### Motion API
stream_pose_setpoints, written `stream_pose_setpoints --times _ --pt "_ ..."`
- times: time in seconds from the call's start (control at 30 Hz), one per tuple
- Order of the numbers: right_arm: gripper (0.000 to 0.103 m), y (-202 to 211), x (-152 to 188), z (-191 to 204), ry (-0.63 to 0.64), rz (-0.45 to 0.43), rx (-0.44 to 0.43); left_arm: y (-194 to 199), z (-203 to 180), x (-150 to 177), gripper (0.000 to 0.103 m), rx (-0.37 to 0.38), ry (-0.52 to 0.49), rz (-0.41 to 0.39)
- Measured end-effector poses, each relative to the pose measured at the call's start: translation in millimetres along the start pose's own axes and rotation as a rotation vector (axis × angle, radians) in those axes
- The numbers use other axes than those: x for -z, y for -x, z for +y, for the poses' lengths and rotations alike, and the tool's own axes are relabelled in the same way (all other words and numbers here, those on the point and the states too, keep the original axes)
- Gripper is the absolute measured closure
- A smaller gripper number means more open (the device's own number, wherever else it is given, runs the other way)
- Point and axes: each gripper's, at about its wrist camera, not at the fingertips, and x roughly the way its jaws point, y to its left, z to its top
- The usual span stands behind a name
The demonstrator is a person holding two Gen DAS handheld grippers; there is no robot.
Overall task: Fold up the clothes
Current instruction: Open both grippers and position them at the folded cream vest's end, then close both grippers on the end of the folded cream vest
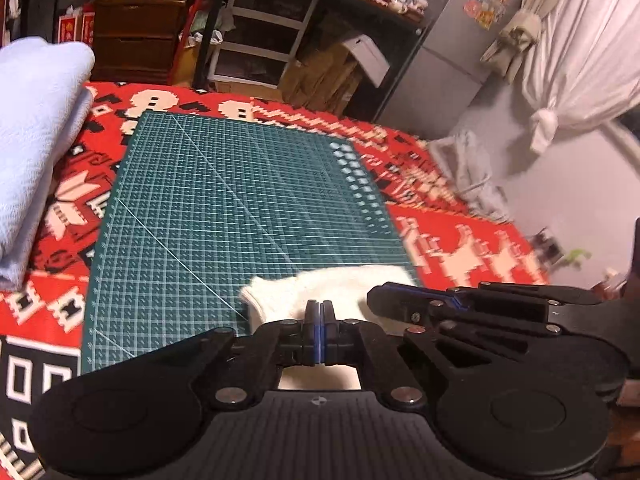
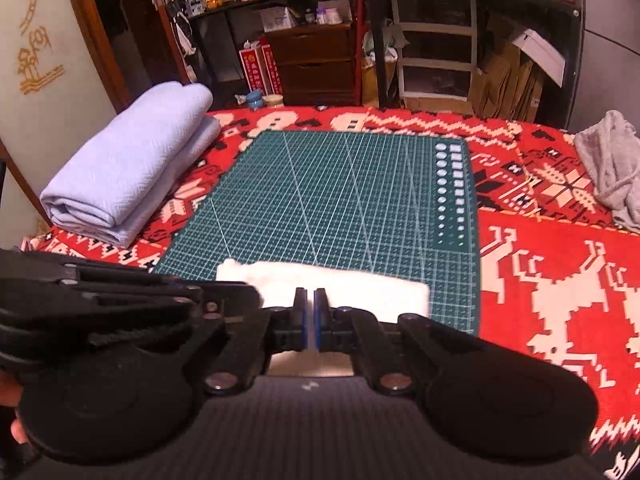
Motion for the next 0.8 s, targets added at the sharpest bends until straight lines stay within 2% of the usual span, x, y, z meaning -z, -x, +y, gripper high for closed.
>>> stream_pose_setpoints --times 0.07,0.17,0.2,0.23,0.33,0.53,0.8 --pt "0.089 14.8 -0.5 -7.5 -0.02 -0.015 -0.005 7.6 1.3 1.9 0.089 0.016 0.01 -0.005" --pt "0.085 40.3 4.9 -26.2 -0.092 -0.023 -0.01 19.1 3.4 4.8 0.075 0.039 0.026 -0.013" --pt "0.083 49.0 8.7 -33.6 -0.12 -0.026 -0.013 23.8 4.6 7.6 0.069 0.043 0.034 -0.017" --pt "0.078 56.6 13.5 -41.0 -0.147 -0.025 -0.015 28.1 6.3 11.5 0.067 0.045 0.043 -0.018" --pt "0.073 69.5 35.4 -57.8 -0.213 0.004 -0.03 33.3 11.9 24.9 0.064 0.038 0.063 -0.004" --pt "0.065 64.8 73.0 -63.9 -0.302 0.049 -0.08 25.4 21.3 51.4 0.061 0.049 0.14 0.05" --pt "0.063 45.0 82.8 -70.8 -0.382 0.054 -0.126 6.3 31.8 62.1 0.059 0.11 0.219 0.073"
